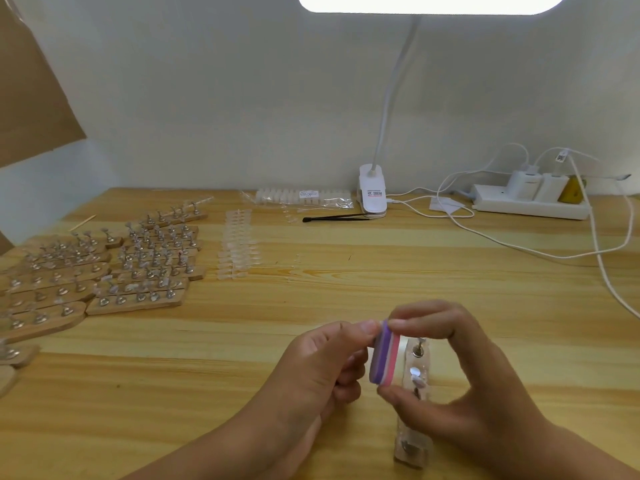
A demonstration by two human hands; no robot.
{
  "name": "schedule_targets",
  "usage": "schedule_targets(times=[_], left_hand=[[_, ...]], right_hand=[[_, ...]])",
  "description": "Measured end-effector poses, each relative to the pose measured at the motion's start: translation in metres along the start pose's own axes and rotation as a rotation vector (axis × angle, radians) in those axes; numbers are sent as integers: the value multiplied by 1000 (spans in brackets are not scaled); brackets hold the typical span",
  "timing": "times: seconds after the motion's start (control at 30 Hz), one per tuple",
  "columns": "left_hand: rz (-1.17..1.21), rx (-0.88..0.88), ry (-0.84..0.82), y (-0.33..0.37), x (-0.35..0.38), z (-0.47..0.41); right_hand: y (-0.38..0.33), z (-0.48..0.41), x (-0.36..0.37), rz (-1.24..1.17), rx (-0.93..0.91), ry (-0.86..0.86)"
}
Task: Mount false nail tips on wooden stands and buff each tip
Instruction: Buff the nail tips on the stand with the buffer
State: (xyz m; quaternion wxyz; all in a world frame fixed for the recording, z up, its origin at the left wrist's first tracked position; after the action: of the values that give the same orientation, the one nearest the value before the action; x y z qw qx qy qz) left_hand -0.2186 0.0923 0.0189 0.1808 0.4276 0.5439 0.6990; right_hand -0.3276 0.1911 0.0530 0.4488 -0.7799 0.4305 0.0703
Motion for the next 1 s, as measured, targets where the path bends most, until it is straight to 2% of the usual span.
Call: schedule_targets(times=[0.1, 0.23, 0.33, 0.47, 0.57, 0.7, 1.0], left_hand=[[-1, 0, 9, -1, -1, 0], [-39, 50, 11, 0, -3, -1], [-55, 69, 20, -1, -3, -1], [-60, 91, 26, 0, -4, -1], [-75, 83, 34, -1, -4, -1], [-48, 86, 21, -1, -2, -1], [26, 35, 37, -3, -1, -3]], right_hand=[[0, -3, -3, 13, 25, 46], [-3, -4, -1, 78, -34, 28], [-1, -7, -7, 62, 11, 80], [-3, -2, -1, 66, -25, 37], [-2, -6, -5, 59, 20, 87], [-5, -1, 3, 72, -37, 57], [-4, -5, -1, 50, -4, 64]])
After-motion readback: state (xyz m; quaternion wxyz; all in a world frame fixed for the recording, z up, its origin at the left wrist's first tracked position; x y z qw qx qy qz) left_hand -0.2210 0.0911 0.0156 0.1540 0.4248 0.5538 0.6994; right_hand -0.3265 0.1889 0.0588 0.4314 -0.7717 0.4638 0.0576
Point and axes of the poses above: each hand's wrist, its own z-axis away from the middle knuckle, its own x-axis out of the palm, y = z × x, the point moved 5 cm from there along -z, towards the middle knuckle, and after that the axes turned 9 degrees about x, right-handed, at the moved point
